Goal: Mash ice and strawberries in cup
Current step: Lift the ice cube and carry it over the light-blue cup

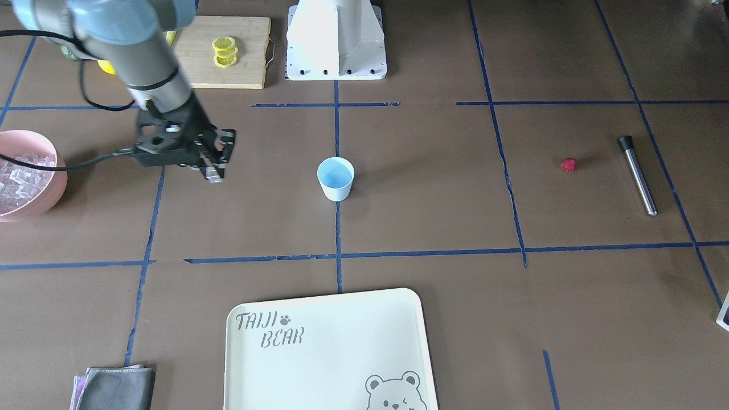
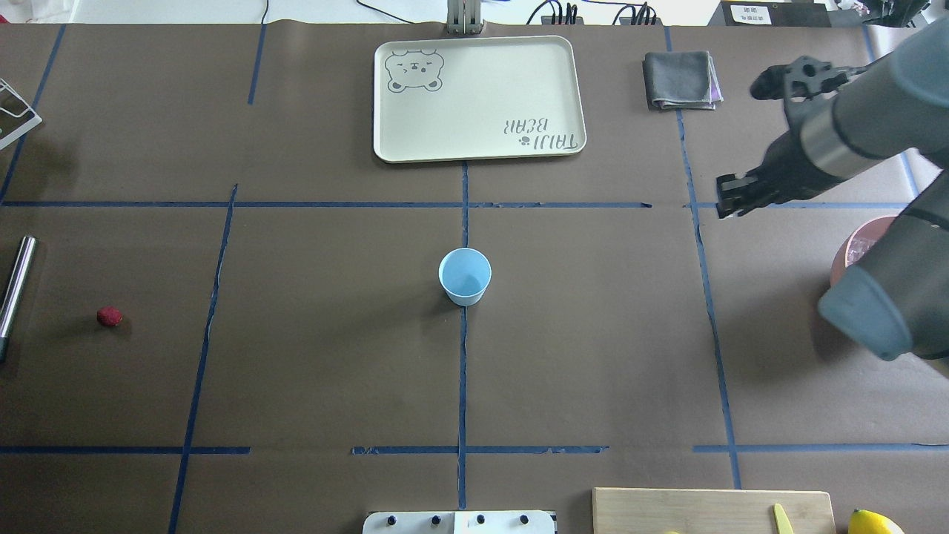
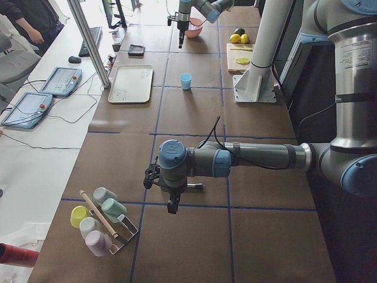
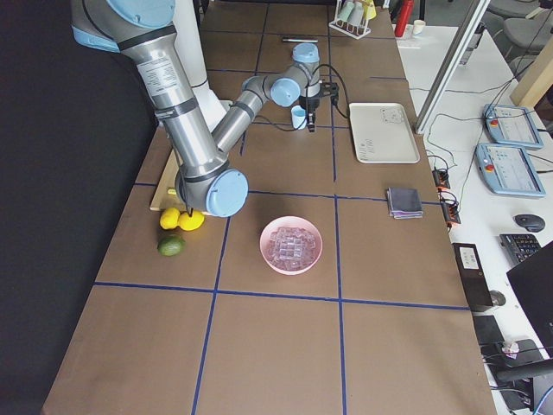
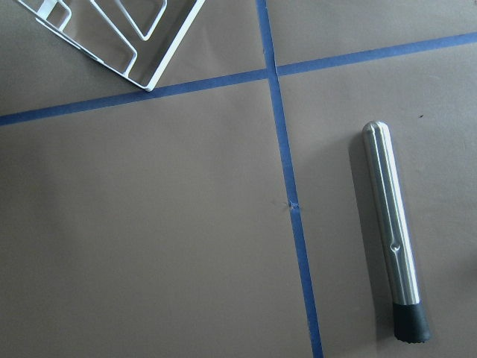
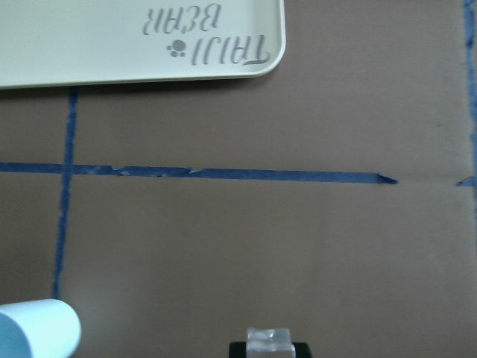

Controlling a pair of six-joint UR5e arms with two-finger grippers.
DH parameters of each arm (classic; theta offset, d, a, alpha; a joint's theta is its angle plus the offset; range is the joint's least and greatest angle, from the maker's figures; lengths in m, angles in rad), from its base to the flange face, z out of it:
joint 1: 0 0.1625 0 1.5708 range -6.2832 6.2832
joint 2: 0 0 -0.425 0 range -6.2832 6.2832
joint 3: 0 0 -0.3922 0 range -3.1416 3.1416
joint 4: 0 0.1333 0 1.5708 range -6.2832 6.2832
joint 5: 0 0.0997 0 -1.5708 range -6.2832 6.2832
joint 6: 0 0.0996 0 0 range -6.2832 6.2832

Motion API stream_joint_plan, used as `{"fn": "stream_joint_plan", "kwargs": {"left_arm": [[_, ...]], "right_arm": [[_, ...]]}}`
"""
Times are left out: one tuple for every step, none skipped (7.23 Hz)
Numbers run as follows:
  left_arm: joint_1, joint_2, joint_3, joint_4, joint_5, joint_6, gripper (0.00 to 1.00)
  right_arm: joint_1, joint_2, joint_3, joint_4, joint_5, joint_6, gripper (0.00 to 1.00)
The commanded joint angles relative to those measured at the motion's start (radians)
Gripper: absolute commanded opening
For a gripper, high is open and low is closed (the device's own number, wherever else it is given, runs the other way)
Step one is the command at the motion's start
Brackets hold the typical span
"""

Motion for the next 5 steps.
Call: {"fn": "stream_joint_plan", "kwargs": {"left_arm": [[0.002,-0.002,0.000,0.000,0.000,0.000,1.00],[0.002,-0.004,0.001,0.000,0.000,0.000,1.00],[0.003,-0.005,0.001,0.000,0.002,0.000,1.00],[0.003,-0.005,0.001,0.000,0.000,0.000,1.00],[0.003,-0.005,0.000,-0.001,0.000,0.000,1.00]], "right_arm": [[-0.152,0.224,-0.143,-0.049,-0.132,0.174,0.00],[-0.197,0.282,-0.213,-0.051,-0.172,0.207,0.00],[-0.228,0.288,-0.232,-0.049,-0.191,0.218,0.00],[-0.233,0.286,-0.246,-0.046,-0.205,0.218,0.00],[-0.231,0.286,-0.263,-0.045,-0.208,0.215,0.00]]}}
